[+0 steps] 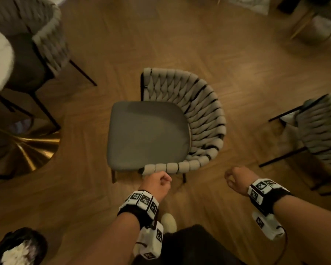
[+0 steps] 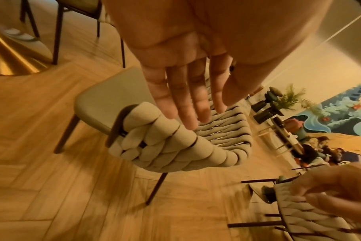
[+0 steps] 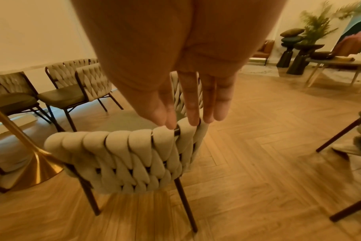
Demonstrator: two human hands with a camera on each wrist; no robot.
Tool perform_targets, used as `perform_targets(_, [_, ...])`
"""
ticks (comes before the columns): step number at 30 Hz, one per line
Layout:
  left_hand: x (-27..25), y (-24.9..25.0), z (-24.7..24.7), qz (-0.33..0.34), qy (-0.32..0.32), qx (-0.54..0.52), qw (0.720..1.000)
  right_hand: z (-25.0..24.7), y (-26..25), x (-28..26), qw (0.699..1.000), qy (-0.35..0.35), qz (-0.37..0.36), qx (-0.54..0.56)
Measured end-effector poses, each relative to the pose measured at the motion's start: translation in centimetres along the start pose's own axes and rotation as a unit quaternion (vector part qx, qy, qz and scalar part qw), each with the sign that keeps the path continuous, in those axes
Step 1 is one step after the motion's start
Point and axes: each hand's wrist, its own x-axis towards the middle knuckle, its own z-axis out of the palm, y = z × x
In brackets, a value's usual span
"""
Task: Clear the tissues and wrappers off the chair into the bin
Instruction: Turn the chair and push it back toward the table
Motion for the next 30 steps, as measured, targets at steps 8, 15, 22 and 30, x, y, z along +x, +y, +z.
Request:
perform_targets(8, [5.9,5.4,5.4,-0.038,0.053,-0.047,0.997,-7.7,4.2,6.9,0.997,0.003,-0.055,-0.046])
perform_targets(15, [18.8,13.8,13.7,-0.132,0.045,-0.079,0.987,-16.4,9.7,23.3,0.936,0.001,-0.280,-0.215])
perform_targets(22, [31.1,19.9,19.8,-0.306,-0.001,-0.090,0.948,-20.8,12.1,38.8,0.773,0.033,-0.441,-0.454])
perform_targets(30, [32.9,19.8,19.9,-0.240,0.060,0.086,0.965,-20.6,10.9,41.5,0.699,0.031,-0.477,-0.532])
